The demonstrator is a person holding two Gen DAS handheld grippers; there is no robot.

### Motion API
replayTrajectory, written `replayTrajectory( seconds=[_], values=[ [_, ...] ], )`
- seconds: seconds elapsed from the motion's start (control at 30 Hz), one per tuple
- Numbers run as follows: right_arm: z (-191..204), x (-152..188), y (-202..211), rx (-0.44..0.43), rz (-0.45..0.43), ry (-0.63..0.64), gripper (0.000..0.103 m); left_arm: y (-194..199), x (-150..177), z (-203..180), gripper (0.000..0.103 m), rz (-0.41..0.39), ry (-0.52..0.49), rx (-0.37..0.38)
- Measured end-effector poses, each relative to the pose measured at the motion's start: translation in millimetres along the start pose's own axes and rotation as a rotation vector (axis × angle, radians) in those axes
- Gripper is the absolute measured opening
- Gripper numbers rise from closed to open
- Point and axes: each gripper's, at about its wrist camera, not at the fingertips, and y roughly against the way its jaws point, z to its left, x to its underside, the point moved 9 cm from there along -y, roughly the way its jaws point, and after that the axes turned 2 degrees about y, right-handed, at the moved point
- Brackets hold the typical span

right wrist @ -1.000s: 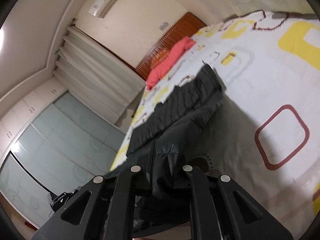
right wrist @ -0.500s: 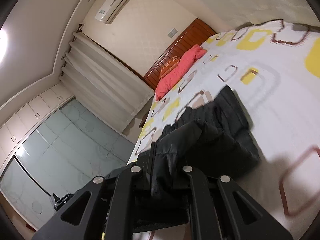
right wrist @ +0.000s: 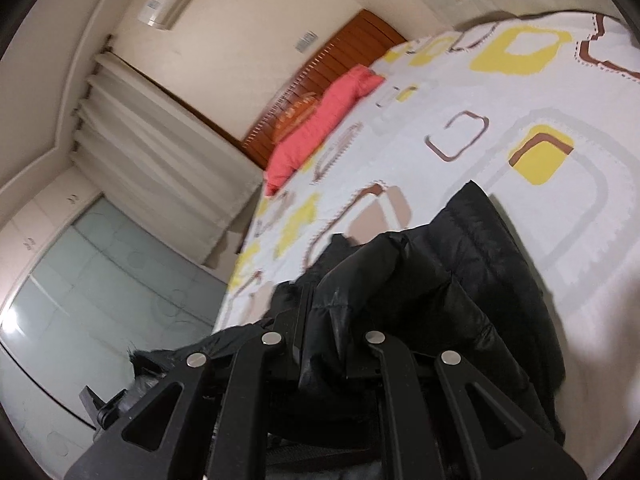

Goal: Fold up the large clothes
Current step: 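Lift the hem with both tools and fold it toward the collar, then lay the folded hem onto the jacket body and open both tools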

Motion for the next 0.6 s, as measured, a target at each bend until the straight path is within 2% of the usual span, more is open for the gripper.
replayTrajectory(
  seconds=[0.1, 0.3, 0.4, 0.5, 0.6],
  values=[
    [-16, -4, -29, 0.027, 0.03, -0.019, 0.01, -38, 3, 11, 0.008, 0.021, 0.002, -0.045],
    [-44, -4, -79, 0.093, 0.082, -0.043, 0.01, -94, 14, 15, 0.008, 0.045, -0.095, -0.133],
    [-57, 0, -96, 0.124, 0.099, -0.041, 0.01, -109, 20, 23, 0.008, 0.06, -0.11, -0.163],
    [-64, 4, -105, 0.132, 0.099, -0.037, 0.01, -125, 30, 38, 0.008, 0.084, -0.083, -0.192],
    [-63, 3, -108, 0.143, 0.093, -0.033, 0.011, -126, 30, 38, 0.008, 0.085, -0.091, -0.202]
  ],
)
